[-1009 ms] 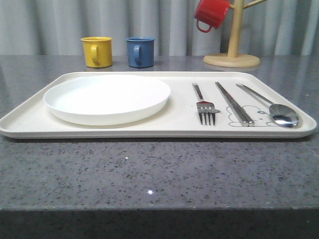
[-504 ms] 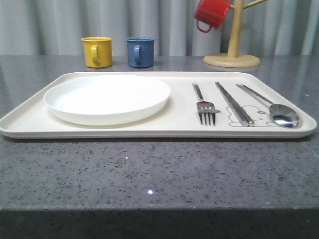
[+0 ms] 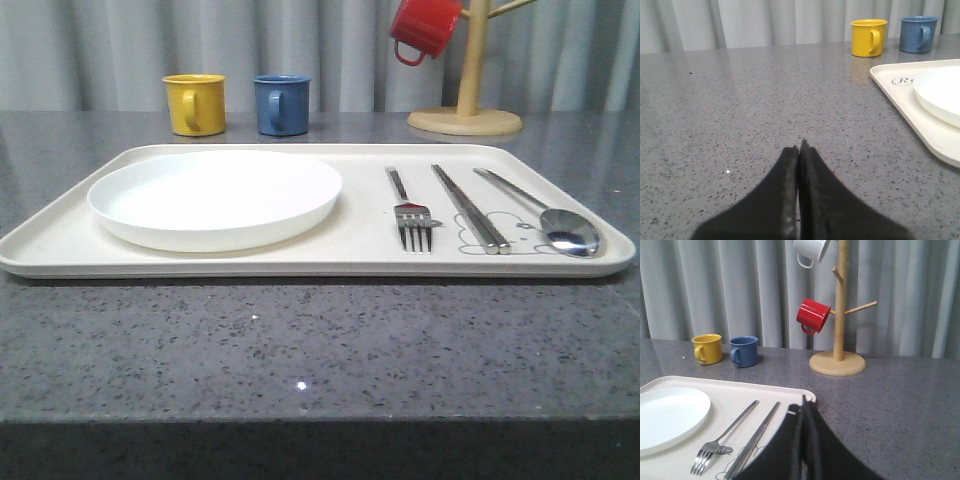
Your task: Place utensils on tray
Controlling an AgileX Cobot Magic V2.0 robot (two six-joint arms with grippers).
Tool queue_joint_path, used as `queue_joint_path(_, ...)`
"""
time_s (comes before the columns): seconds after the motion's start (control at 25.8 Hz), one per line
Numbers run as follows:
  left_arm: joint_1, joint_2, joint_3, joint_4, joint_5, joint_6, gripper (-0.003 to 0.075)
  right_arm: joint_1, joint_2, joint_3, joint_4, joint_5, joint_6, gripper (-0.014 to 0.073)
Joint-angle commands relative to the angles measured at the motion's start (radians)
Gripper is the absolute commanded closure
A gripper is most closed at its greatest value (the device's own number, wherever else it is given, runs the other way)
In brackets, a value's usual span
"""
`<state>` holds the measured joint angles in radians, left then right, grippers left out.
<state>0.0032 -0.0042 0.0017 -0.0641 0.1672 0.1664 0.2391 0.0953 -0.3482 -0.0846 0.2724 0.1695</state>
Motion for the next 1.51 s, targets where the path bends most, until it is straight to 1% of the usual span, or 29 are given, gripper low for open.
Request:
queue_joint_path(0.0,0.001,-0.024,0.004,-0.009,-0.089,-0.007,0.0738,-0.002,0.012,-0.024,-0.011,-0.082,-0.008,0.0662)
queue_joint_path(0.23,0.001,-0.024,0.004,-0.009,-0.089,-0.007,0.0738,-0.002,0.012,-0.018,-0.021,-0.085,-0.008,0.0662)
queue_joint_path(0.39,0.001,-0.024,0.004,-0.009,-0.089,-0.007,0.0738,-0.012,0.003,0.037,-0.040,-0.102,-0.008,0.0662)
queue_joint_path(0.54,0.001,-0.024,0.004,-0.009,-0.089,-0.007,0.0738,-0.063,-0.024,0.119,-0.037,-0.102,-0.010,0.0662)
queue_joint_path(0.85,0.001,-0.024,0.004,-0.009,-0.089,-0.007,0.0738,-0.204,-0.101,0.259,-0.006,-0.101,-0.010,0.0662)
queue_joint_path(1.01,0.001,-0.024,0.004,-0.009,-0.089,-0.007,0.0738,-0.242,-0.125,0.308,0.007,-0.104,-0.010,0.0662)
queue_joint_path(1.16,0.001,-0.024,0.004,-0.009,-0.089,-0.007,0.0738,-0.253,-0.125,0.367,0.008,-0.127,-0.010,0.0662)
queue_joint_path(1.24,0.001,-0.024,0.004,-0.009,-0.089,-0.007,0.0738,-0.253,-0.125,0.362,0.004,-0.090,-0.010,0.0662)
queue_joint_path(1.47,0.001,-0.024,0.004,-0.009,-0.089,-0.007,0.0738,-0.253,-0.125,0.362,-0.011,-0.089,-0.010,0.0662)
